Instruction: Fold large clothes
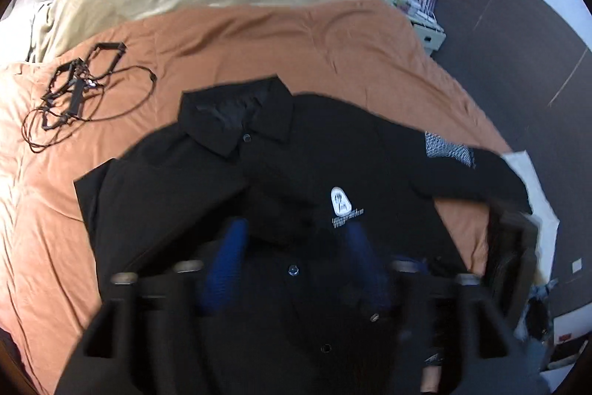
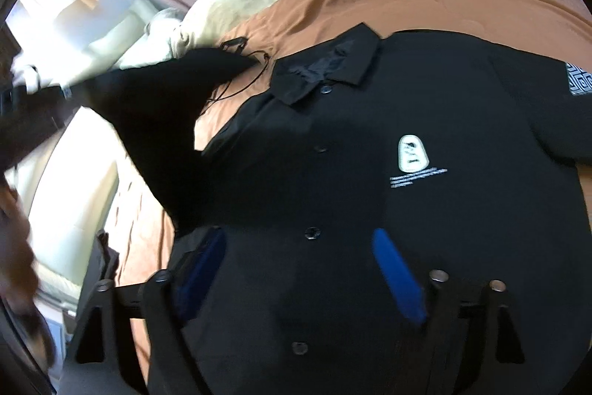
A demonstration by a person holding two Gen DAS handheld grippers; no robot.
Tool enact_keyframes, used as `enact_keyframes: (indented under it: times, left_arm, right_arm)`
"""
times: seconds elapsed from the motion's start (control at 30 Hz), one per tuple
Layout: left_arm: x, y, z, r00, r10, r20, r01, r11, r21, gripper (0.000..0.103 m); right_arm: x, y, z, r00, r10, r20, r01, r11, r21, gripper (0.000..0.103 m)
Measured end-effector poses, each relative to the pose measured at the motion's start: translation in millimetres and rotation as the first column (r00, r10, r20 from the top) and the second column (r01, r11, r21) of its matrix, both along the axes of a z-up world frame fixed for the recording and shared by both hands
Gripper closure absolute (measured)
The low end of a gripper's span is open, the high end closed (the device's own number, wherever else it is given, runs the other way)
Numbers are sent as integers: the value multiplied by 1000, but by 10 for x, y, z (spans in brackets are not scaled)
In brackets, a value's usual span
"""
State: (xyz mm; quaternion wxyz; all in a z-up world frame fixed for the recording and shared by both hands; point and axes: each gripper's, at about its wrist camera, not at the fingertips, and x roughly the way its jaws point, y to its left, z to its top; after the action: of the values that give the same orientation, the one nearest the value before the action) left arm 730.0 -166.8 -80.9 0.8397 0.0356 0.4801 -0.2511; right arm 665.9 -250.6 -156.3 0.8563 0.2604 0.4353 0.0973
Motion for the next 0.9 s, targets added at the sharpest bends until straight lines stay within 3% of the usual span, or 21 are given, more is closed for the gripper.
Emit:
enact_keyframes:
  times: [0.17,0.37,0.67,0.9]
  left_arm:
    - [8,192,-172,999,28,-40,-29,999,-34,19]
    - [28,668,-103,997,83,0,-83,997,-11,19]
    - [21,1660,-163,972,236,4,-236,972,-4,19]
    - [51,2015,-518,954,298,-26,-297,954,46,19]
  right_arm:
    - [-50,-109,-138,999,-30,-38,29,999,-16,18]
    - [-29,-131,-104,997,-62,-38,62,998,-16,18]
    - [-118,-306,200,990,-137,22,134,986,100,18]
    - [114,-645,248,964,-262,-41,265,952,152,17]
